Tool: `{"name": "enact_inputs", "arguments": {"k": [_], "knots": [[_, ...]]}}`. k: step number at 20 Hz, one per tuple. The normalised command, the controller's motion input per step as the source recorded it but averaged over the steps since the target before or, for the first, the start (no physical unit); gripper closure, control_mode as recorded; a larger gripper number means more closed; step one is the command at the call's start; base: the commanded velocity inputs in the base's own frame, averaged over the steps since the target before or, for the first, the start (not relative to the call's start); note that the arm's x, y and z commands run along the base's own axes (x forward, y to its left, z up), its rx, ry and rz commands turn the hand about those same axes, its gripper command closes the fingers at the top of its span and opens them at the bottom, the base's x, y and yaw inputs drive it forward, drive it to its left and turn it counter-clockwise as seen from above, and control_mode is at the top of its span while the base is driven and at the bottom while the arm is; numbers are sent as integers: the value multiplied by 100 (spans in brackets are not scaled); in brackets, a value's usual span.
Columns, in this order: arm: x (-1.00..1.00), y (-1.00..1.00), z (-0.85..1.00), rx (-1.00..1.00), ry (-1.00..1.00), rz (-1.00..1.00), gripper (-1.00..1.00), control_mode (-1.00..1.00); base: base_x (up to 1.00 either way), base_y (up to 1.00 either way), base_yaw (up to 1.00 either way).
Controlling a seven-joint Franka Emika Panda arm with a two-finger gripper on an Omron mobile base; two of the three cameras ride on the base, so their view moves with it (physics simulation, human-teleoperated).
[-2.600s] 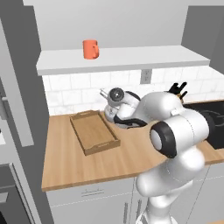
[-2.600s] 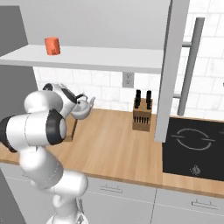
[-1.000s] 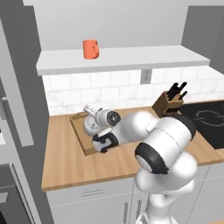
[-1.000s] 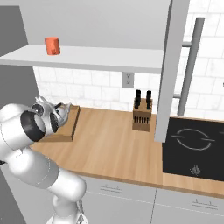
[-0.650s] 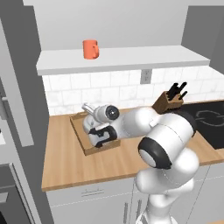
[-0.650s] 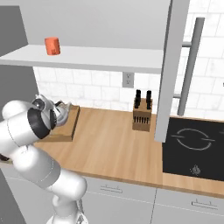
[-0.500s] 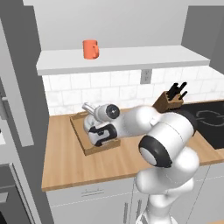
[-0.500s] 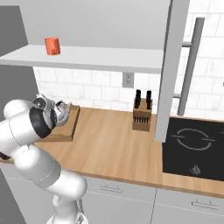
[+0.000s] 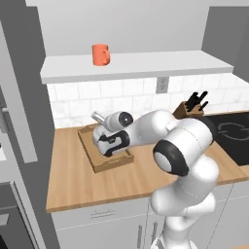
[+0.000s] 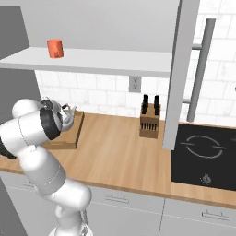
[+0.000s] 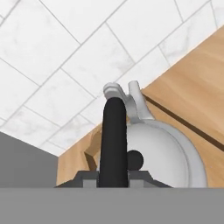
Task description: Pick the kettle from the counter and place it on the tray. Then pick the mug from the cabinet and place it on the tray. Then close the cabinet doors.
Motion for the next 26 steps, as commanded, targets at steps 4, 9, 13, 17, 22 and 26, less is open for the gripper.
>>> {"name": "enact_inputs", "arguments": {"k": [4,9,13,17,22,26], "knots": [[24,25,-1,0,-6,0,100,-100,0,0,0],[13,27,-13,-2,0,0,-100,-100,0,0,0],[0,7,-4,-2,0,0,-100,-100,0,0,0],[0,6,-2,0,0,0,-100,-100,0,0,0],[-4,7,7,0,-3,0,-100,-100,0,0,0],[-21,6,47,-1,-2,0,-100,-100,0,0,0]]}}
